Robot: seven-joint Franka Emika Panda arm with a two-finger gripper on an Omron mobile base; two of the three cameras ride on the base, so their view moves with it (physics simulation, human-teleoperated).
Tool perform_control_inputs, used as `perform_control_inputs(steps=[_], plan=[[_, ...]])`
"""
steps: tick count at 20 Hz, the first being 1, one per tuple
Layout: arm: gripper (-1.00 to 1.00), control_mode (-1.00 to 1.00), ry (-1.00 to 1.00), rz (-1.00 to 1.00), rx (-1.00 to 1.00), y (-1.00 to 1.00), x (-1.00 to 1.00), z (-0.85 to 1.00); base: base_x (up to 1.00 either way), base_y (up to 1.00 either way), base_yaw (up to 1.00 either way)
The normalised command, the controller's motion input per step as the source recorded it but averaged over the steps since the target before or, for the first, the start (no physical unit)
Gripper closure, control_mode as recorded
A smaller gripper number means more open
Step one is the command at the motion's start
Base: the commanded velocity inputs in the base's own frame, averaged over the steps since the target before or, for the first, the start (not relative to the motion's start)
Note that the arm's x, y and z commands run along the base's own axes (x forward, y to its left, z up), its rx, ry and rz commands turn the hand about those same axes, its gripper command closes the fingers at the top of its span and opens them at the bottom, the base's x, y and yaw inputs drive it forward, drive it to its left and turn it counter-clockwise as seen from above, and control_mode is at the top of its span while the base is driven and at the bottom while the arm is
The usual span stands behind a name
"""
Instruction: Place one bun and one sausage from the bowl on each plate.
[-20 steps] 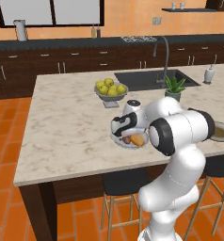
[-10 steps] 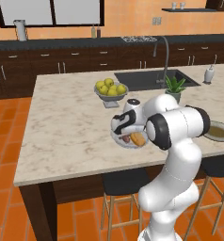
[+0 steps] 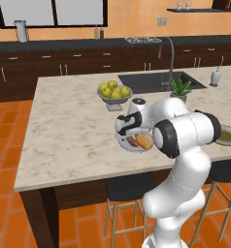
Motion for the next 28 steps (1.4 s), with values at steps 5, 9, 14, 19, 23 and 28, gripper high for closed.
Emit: perform_control_inputs(steps=[5,9,14,19,23,28], plan=[[-1.0,-1.0,-0.04,-0.04,0.0,0.0,-0.49,0.55,0.0,0.0,0.0],[-1.0,-1.0,0.0,-0.17,0.02,-0.03,-0.86,0.4,0.0,0.0,0.0],[-1.0,-1.0,-0.09,-0.14,0.01,-0.25,-0.93,0.2,0.0,0.0,0.0],[-1.0,-1.0,-0.1,-0.12,0.01,-0.26,-0.56,0.28,0.0,0.0,0.0],[-1.0,-1.0,-0.04,-0.03,0.0,-0.01,-0.2,0.02,0.0,0.0,0.0],[-1.0,1.0,0.0,0.0,0.0,-0.02,0.0,0.0,0.0,-0.01,0.0]])
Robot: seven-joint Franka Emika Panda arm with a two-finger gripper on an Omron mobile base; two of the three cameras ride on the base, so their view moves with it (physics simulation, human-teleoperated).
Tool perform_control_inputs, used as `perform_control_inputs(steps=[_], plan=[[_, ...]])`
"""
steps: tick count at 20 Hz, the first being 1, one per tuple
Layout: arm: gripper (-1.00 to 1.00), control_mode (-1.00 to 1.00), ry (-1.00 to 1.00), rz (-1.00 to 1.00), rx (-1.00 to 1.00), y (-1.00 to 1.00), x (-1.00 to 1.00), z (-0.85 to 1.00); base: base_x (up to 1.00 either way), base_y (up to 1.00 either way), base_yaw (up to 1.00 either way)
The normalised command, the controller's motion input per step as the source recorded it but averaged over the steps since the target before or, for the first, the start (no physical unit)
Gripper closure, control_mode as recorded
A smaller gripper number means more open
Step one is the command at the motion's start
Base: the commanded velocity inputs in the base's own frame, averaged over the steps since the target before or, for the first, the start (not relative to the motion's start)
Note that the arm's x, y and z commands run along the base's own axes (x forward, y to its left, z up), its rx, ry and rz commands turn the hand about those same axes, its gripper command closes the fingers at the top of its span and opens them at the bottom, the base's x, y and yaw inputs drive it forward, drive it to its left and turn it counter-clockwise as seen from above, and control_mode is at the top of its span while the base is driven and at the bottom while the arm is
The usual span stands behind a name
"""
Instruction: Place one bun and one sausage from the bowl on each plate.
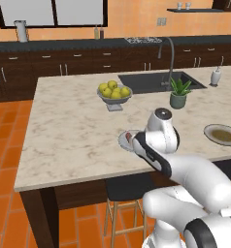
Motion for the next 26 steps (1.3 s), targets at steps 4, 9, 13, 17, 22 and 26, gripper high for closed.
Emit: perform_control_inputs(steps=[4,9,13,17,22,26], plan=[[-1.0,1.0,0.0,0.0,0.0,0.0,0.0,0.0,-0.31,-0.31,-0.05],[-1.0,1.0,0.0,0.0,0.0,0.0,0.0,0.0,-0.05,-0.88,-0.16],[-1.0,1.0,0.0,0.0,0.0,0.0,0.0,0.0,0.0,-1.0,-0.12],[-1.0,1.0,0.0,0.0,0.0,0.0,0.0,0.0,0.0,-1.0,-0.08],[-1.0,1.0,0.0,0.0,0.0,0.0,0.0,0.0,0.0,-1.0,-0.04],[-1.0,1.0,0.0,0.0,0.0,0.0,0.0,0.0,0.05,-1.0,0.0]])
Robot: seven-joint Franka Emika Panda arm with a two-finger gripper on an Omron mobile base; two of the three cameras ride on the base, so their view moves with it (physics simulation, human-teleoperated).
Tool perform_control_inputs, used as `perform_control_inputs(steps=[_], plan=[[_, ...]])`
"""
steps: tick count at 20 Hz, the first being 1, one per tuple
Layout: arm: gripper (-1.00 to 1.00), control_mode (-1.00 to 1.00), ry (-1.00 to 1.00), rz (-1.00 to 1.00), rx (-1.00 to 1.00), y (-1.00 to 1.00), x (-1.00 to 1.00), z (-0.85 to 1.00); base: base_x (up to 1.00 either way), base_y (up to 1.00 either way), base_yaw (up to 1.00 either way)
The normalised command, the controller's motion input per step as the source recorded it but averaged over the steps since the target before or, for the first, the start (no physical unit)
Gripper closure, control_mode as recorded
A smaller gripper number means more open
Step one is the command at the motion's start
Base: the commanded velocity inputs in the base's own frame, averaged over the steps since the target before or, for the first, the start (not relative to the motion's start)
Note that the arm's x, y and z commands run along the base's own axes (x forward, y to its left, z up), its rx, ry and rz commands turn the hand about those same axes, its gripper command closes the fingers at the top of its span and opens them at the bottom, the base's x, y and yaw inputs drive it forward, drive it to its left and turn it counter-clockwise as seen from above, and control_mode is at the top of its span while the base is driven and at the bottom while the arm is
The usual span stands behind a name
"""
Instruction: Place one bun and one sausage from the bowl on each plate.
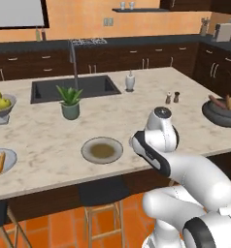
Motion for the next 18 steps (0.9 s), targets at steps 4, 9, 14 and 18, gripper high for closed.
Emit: perform_control_inputs(steps=[4,9,14,18], plan=[[-1.0,1.0,0.0,0.0,0.0,0.0,0.0,0.0,0.13,-1.0,0.0],[-1.0,1.0,0.0,0.0,0.0,0.0,0.0,0.0,0.21,-1.0,0.0],[-1.0,1.0,0.0,0.0,0.0,0.0,0.0,0.0,0.25,-0.93,0.0],[-1.0,1.0,0.0,0.0,0.0,0.0,0.0,0.0,0.31,-0.65,0.0]])
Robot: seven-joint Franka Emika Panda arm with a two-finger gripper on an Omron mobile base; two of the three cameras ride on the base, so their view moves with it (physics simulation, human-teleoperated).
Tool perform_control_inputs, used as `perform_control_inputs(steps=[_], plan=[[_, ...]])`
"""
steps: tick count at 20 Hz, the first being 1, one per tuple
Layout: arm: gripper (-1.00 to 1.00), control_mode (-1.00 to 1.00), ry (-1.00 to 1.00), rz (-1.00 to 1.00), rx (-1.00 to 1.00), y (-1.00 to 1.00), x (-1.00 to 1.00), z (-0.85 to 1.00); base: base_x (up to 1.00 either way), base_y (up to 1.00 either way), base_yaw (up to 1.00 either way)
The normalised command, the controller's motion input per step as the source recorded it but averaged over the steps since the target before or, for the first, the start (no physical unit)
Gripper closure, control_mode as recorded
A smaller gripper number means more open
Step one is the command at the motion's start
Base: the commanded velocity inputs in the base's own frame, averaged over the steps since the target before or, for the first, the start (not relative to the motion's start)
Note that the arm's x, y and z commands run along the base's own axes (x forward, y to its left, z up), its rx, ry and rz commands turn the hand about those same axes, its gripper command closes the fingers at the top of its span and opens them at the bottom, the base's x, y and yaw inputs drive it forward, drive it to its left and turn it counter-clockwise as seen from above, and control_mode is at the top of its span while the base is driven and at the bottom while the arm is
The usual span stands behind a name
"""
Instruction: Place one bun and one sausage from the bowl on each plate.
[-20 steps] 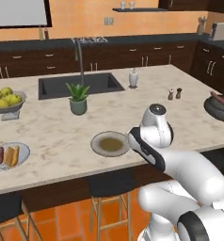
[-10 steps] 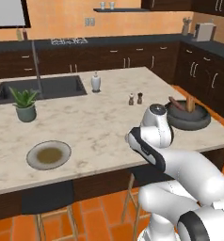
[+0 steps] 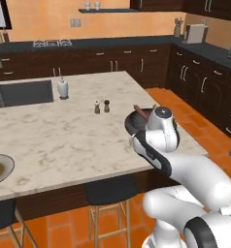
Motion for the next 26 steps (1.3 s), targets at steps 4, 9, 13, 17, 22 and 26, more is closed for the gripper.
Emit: perform_control_inputs(steps=[4,9,13,17,22,26], plan=[[-1.0,1.0,0.0,0.0,0.0,0.0,0.0,0.0,0.41,-0.33,0.0],[-1.0,1.0,0.0,0.0,0.0,0.0,0.0,0.0,0.47,-0.36,0.0],[-1.0,1.0,0.0,0.0,0.0,0.0,0.0,0.0,0.25,-0.45,0.0],[-1.0,1.0,0.0,0.0,0.0,0.0,0.0,0.0,0.21,-0.43,0.0],[-1.0,-1.0,-0.03,0.0,0.0,0.0,0.06,0.0,0.11,-0.05,0.0],[-1.0,-1.0,-0.34,0.0,0.0,0.0,0.14,0.19,0.0,0.0,0.0]])
